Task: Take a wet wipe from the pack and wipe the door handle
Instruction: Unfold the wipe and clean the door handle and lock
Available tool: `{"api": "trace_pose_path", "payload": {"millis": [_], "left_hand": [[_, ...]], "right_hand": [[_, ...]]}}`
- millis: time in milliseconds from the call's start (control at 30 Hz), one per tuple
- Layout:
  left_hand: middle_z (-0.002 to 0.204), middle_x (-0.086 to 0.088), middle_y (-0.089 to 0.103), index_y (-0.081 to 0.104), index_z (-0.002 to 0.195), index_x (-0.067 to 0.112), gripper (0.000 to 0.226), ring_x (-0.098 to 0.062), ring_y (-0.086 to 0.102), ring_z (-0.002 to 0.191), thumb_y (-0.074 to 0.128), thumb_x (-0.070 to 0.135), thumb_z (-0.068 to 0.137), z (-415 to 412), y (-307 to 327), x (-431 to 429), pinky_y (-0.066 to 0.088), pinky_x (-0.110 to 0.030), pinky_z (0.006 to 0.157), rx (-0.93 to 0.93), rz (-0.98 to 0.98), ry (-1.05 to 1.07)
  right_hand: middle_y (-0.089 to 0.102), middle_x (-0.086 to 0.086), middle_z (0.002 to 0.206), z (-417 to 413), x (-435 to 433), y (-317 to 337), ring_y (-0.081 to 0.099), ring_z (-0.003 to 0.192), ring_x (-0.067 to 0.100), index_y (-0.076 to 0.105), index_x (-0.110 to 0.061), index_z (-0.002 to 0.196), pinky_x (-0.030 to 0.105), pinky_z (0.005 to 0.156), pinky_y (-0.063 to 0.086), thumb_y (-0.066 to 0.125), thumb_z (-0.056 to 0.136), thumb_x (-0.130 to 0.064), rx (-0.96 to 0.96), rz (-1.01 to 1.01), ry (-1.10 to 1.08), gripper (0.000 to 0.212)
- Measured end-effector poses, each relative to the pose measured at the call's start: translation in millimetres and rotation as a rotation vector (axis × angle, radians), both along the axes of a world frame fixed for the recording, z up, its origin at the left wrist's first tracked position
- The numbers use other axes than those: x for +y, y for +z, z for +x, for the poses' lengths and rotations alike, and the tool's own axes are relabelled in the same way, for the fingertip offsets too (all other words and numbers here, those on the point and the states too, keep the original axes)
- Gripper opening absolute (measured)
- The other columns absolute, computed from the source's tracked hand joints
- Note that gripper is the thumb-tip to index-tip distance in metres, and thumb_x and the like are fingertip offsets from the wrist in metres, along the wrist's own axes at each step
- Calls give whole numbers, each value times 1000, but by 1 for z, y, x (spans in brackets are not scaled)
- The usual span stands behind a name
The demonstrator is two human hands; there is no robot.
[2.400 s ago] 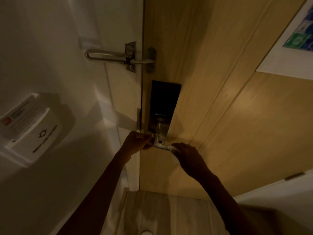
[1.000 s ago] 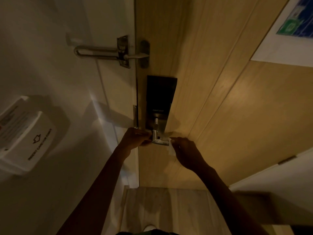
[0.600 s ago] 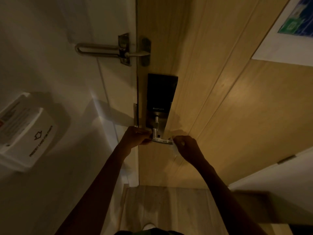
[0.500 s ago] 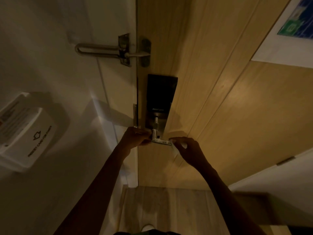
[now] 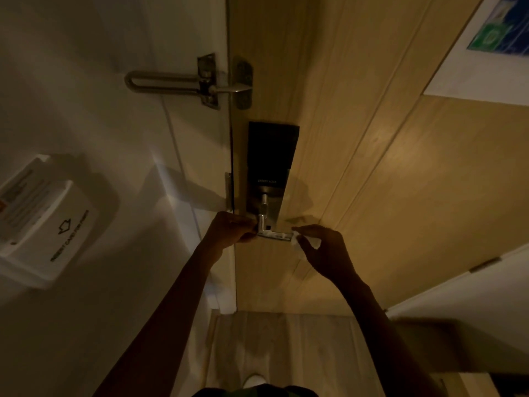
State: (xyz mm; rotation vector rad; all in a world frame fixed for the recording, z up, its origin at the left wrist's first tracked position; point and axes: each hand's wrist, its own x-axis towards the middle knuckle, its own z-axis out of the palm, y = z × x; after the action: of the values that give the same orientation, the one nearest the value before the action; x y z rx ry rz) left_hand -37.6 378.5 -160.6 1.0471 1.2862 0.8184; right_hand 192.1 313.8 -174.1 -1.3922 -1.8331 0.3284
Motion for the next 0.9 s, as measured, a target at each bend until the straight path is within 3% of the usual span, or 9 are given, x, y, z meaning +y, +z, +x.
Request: {"api": "trace_pose_path", "payload": {"millis": [100,200,267,400,500,633,767,833,900], "left_hand": [[70,-10,72,73,85,1,8,-16,71,63,75,3,77,-1,2,1,59,-22,60,2,-17,1],[63,-6,72,74,77,6,4,-17,70,61,76,2,76,-1,2,3,59,-24,62,-5,-9,-12],[63,-6,72,73,77,6,5,-16,70,60,75,1,76,-1,3,2,59,-23,61,-7,-2,-15],[59,-5,71,73,77,4,5,-13,69,55,76,0,75,0,6,1,60,-22,60,-5,-17,-6],[66,-9,72,74,81,2,9,-16,70,61,78,4,74,-1,3,2,60,-25,66,6,-19,-13],[74,-12,73,73,91,-3,19,-19,71,67,78,5,74,-2,-1,2,58,-22,60,-17,-28,7],[72,-10,73,74,88,0,15,-17,71,65,78,6,75,-1,-1,2,57,-21,60,-11,-18,-10],[66,-6,73,74,85,3,10,-14,71,60,77,5,75,-1,-1,4,56,-19,56,-23,-21,-3],[65,-4,73,74,82,6,8,-14,70,60,77,6,75,-1,-2,4,55,-19,55,-27,-21,-3]], "right_hand": [[73,3,103,-6,0,-7,64,93,4,72,-9,110,7,84,46,57,91,-32,41,-40,38,33],[75,1,93,-7,1,-10,69,85,9,75,-12,99,22,76,54,52,94,-36,105,-81,-16,33],[75,4,80,-4,11,-7,71,74,16,76,-10,89,31,68,56,54,95,-32,145,-185,-74,32],[76,10,90,2,29,-4,71,82,21,77,-11,93,38,77,57,54,98,-23,151,-470,-26,26],[75,5,91,6,16,-7,70,84,12,76,-14,100,26,77,54,56,96,-19,87,-318,71,20],[73,0,98,10,5,-6,65,89,3,71,-14,114,12,80,46,65,91,-16,12,-145,103,24],[73,1,103,10,10,2,65,93,3,72,-13,111,16,84,49,60,93,-29,-25,-132,133,26],[72,3,107,9,5,1,65,95,10,67,-12,118,22,85,50,49,95,-39,-97,-145,118,40],[69,5,109,9,3,-2,64,95,17,61,-12,126,31,84,52,44,98,-38,-211,-167,87,42]]}}
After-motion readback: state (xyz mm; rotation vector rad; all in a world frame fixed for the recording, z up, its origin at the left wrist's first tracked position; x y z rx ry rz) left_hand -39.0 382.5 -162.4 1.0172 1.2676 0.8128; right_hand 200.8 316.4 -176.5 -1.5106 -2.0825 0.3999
